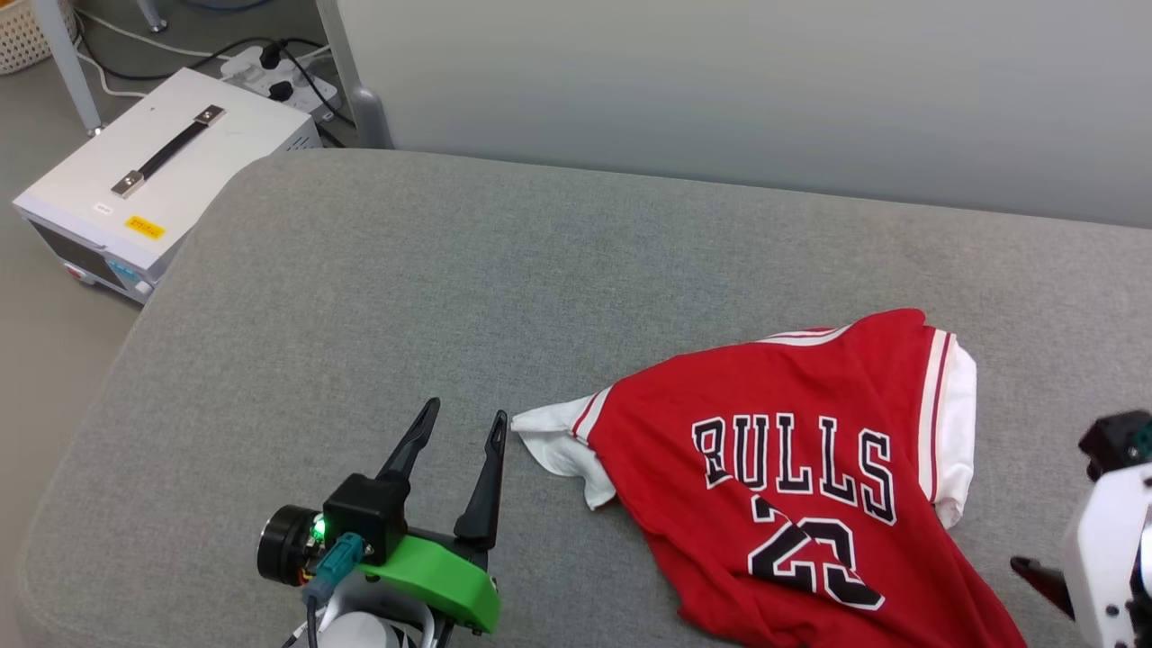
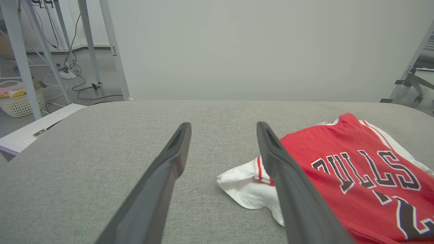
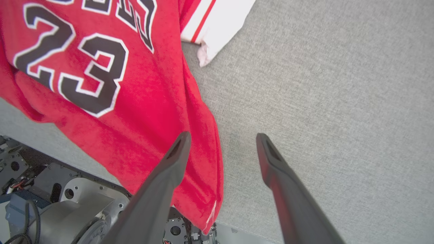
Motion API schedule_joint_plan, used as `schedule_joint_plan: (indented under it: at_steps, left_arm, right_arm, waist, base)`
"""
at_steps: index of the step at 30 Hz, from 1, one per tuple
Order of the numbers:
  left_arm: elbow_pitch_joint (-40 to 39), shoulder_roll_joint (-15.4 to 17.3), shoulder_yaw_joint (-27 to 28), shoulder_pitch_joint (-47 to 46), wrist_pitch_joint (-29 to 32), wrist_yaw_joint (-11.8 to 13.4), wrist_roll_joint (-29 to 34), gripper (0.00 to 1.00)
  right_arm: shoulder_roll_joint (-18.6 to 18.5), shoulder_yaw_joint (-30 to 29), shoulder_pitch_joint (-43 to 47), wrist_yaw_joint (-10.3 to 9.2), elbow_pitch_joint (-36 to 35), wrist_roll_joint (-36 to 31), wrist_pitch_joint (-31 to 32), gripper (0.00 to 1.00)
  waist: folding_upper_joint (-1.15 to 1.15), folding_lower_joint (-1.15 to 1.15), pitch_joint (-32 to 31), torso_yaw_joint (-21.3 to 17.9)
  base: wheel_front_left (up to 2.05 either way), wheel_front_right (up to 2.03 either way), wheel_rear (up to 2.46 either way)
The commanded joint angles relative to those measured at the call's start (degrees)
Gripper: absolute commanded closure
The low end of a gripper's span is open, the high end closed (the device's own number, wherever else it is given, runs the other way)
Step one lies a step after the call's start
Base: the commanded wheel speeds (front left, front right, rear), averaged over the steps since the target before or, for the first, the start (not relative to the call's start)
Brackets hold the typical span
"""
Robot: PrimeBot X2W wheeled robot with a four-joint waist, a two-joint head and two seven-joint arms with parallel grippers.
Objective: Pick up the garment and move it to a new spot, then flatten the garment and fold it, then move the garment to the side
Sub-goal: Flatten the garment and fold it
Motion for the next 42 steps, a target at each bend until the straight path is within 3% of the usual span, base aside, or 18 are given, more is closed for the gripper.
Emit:
schedule_joint_plan:
  at_steps: [1,7,13,23,24,25,26,35,42]
  left_arm:
    - [-0.2,-0.4,-0.2,-0.5,-0.3,-0.3,0.0,0.00]
    - [-0.3,-0.5,-1.0,-2.6,-0.3,-0.3,0.0,0.00]
    - [-0.5,-0.5,-1.1,-4.6,-0.3,-0.3,0.0,0.00]
    - [-0.3,-0.6,-0.4,-5.2,-0.3,-0.3,0.0,0.00]
    - [-0.2,-0.6,-0.3,-4.9,-0.3,-0.3,0.1,0.00]
    - [0.0,-0.6,-0.2,-4.8,-0.3,-0.3,0.1,0.00]
    - [0.1,-0.6,-0.1,-4.7,-0.3,-0.3,0.2,0.00]
    - [1.3,-0.4,-0.6,-2.7,-0.3,-0.3,0.0,0.00]
    - [1.8,-0.2,-0.8,-1.0,-0.3,-0.3,-0.2,0.00]
  right_arm:
    - [0.6,-0.7,-2.8,-0.05,-0.1,-0.7,1.1,0.00]
    - [2.7,-1.6,-13.4,-0.05,7.0,-2.3,4.6,0.00]
    - [3.6,-0.5,-21.3,-0.05,17.1,-6.2,4.1,0.00]
    - [4.5,3.2,-24.3,-0.05,29.1,-7.6,0.7,0.00]
    - [4.3,4.0,-23.9,-0.05,29.8,-7.4,0.6,0.06]
    - [4.2,4.6,-23.6,-0.05,30.2,-7.0,0.4,0.69]
    - [3.9,5.3,-23.2,-0.05,30.4,-6.6,0.1,1.00]
    - [-0.4,11.3,-18.1,-0.05,27.6,-3.1,-3.1,1.00]
    - [-5.0,10.7,-12.3,-0.05,25.0,-2.0,-3.9,1.00]
  waist:
    - [0.00,0.00,1.6,0.4]
    - [0.00,0.00,5.9,2.2]
    - [0.00,0.00,9.4,4.8]
    - [0.00,0.00,10.7,6.4]
    - [0.00,0.00,10.2,6.2]
    - [0.00,0.00,9.8,6.1]
    - [0.00,0.00,9.3,5.8]
    - [0.00,0.00,2.7,2.8]
    - [0.00,0.00,-1.2,0.9]
  base:
    - [0.00,0.00,0.00]
    - [0.00,0.00,0.00]
    - [0.00,0.00,0.00]
    - [0.00,0.00,0.00]
    - [0.00,0.00,0.00]
    - [0.00,0.00,0.00]
    - [0.00,0.00,0.00]
    - [0.00,0.00,0.00]
    - [0.00,0.00,0.00]
